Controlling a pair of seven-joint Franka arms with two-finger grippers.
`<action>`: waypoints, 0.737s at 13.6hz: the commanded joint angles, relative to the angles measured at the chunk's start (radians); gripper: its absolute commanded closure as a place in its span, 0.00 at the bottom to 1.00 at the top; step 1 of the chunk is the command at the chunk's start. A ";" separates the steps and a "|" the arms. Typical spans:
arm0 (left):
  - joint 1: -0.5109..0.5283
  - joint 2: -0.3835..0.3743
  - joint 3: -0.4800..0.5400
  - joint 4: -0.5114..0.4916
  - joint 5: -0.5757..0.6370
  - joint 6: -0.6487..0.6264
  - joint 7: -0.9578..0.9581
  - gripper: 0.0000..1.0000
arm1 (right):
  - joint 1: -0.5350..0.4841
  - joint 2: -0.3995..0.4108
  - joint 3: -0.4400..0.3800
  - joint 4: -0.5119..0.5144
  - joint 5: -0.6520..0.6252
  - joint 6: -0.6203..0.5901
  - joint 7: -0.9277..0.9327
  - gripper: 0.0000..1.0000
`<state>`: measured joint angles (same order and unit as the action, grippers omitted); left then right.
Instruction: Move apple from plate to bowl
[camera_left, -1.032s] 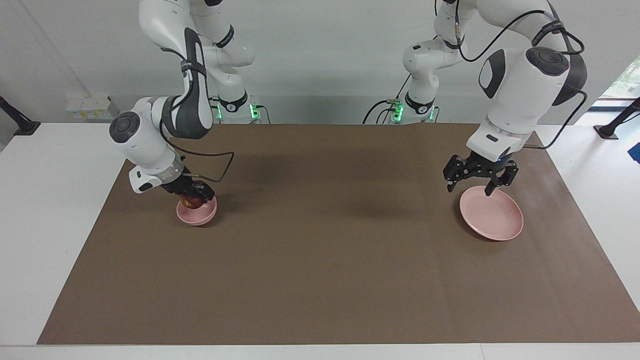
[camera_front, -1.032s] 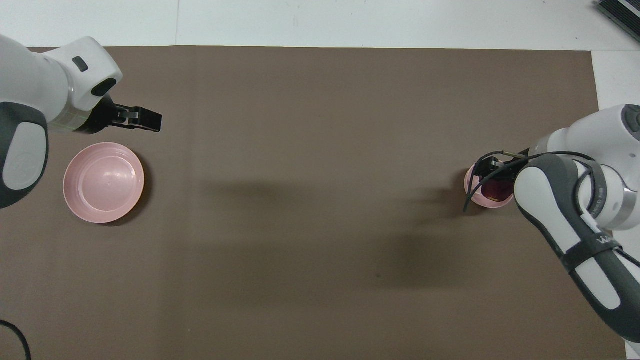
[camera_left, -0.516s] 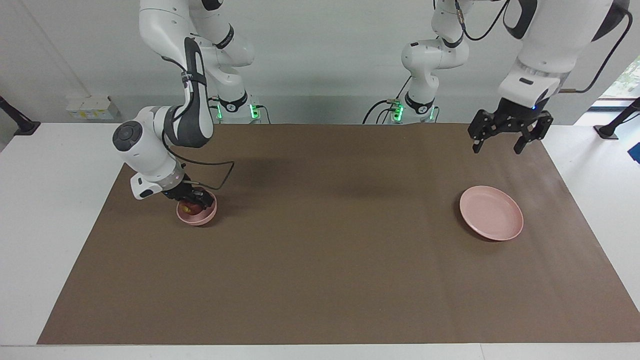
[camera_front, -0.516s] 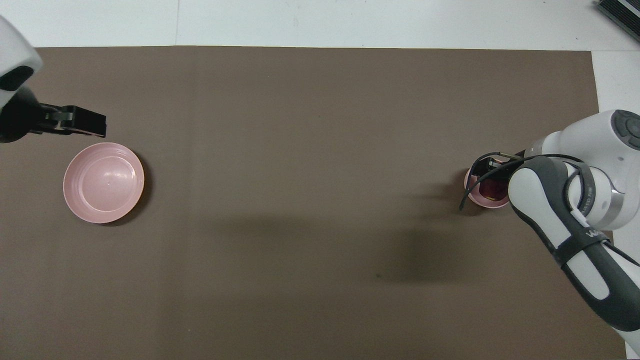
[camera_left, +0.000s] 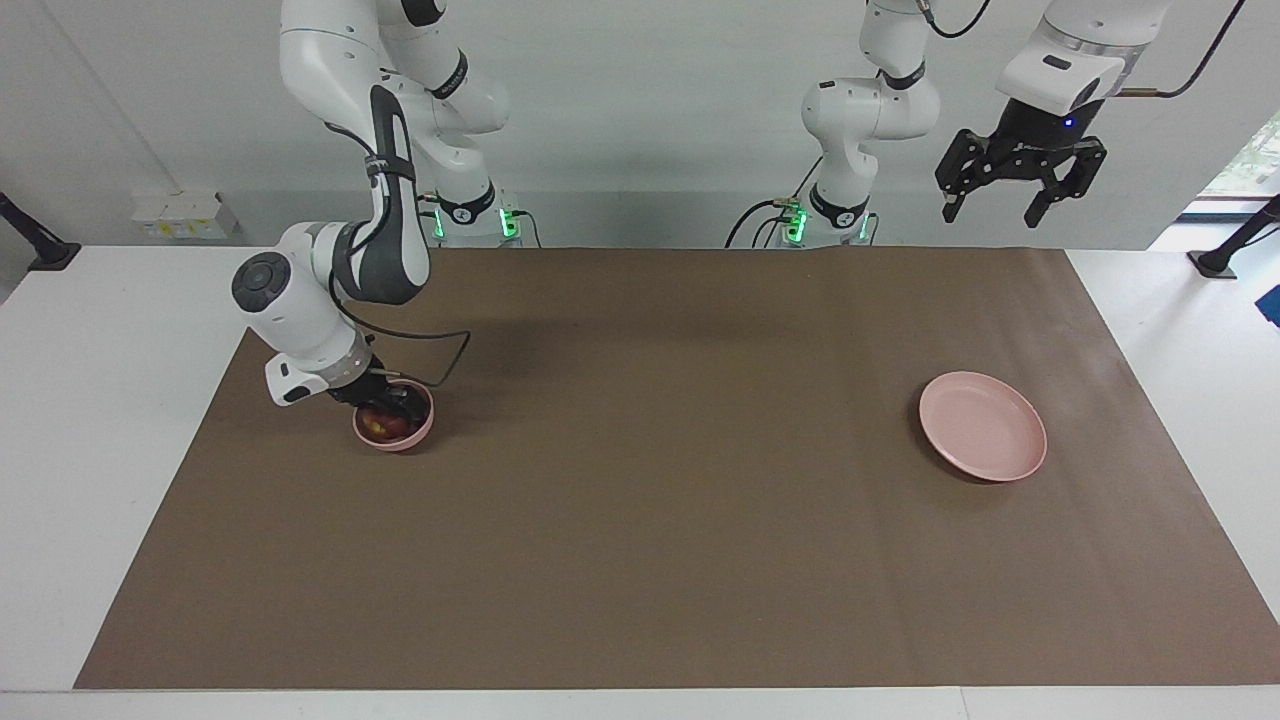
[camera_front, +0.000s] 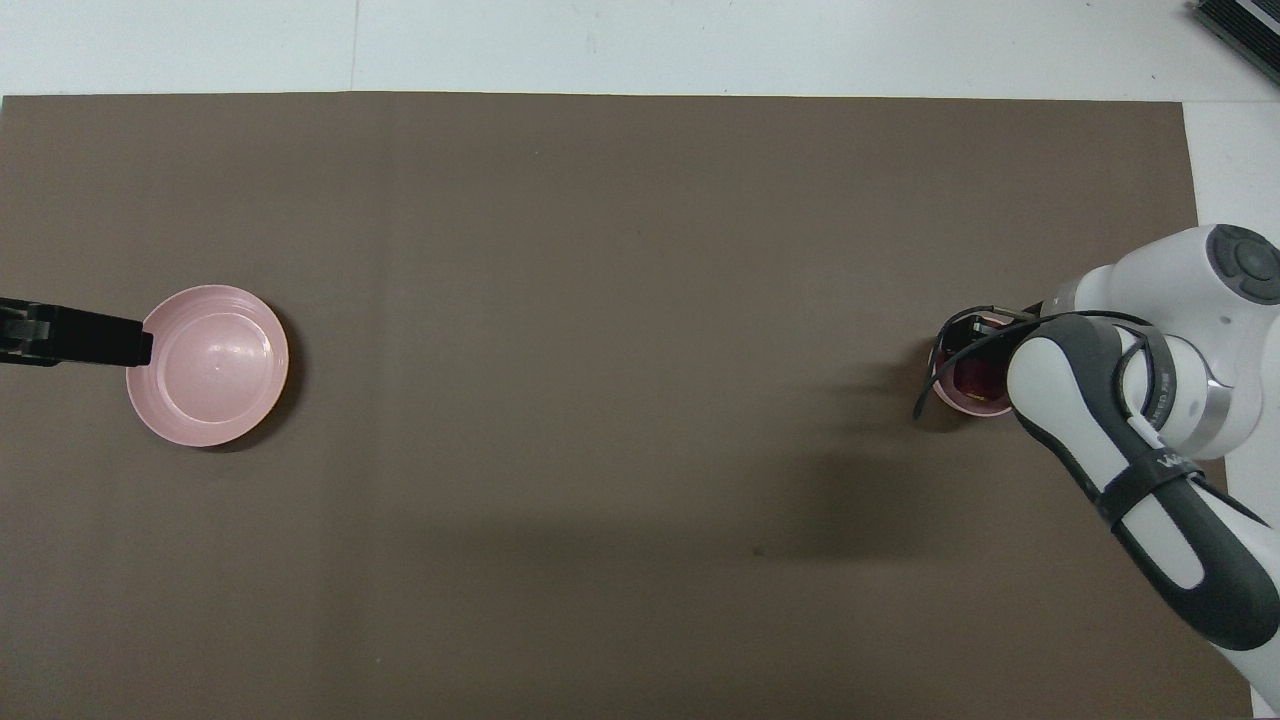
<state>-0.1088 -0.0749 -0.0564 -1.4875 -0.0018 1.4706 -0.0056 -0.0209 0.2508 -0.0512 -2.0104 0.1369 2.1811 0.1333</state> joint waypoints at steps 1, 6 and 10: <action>-0.031 0.030 0.085 0.013 -0.032 -0.041 0.010 0.00 | -0.017 -0.007 0.013 0.005 -0.014 0.005 -0.018 0.00; -0.017 0.130 0.104 0.177 -0.017 -0.141 0.013 0.00 | -0.010 -0.137 0.011 0.076 -0.017 -0.171 -0.015 0.00; 0.031 0.124 0.079 0.176 -0.017 -0.139 0.091 0.00 | -0.005 -0.250 0.013 0.149 -0.146 -0.314 -0.024 0.00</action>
<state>-0.1013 0.0409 0.0356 -1.3467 -0.0194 1.3638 0.0517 -0.0195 0.0541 -0.0479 -1.8819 0.0496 1.9234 0.1331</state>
